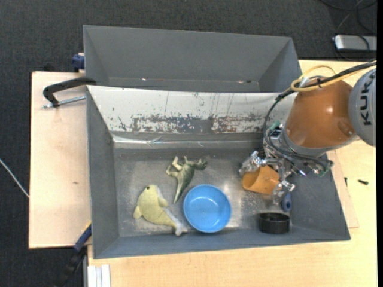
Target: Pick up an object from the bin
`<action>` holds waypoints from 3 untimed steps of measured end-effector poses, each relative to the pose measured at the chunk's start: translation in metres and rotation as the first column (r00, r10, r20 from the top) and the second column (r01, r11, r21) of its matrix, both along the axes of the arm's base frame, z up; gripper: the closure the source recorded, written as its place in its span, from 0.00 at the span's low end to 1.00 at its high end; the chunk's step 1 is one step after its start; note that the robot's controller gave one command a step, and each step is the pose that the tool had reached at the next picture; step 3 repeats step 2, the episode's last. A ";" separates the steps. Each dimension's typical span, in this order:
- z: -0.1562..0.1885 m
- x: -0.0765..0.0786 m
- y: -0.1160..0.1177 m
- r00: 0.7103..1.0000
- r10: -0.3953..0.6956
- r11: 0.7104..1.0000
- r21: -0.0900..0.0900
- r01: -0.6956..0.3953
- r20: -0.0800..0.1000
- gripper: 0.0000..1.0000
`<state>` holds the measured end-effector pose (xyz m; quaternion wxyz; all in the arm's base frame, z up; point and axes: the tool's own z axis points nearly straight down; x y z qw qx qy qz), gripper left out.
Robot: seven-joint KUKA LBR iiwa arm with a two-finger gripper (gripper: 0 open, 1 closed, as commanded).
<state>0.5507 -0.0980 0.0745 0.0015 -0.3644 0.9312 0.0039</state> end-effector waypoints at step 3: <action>0.133 0.038 -0.044 0.933 0.360 0.933 -0.013 -0.360 0.011 1.00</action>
Offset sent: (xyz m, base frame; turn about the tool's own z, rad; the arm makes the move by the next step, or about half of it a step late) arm 0.0000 0.0000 0.0000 0.0000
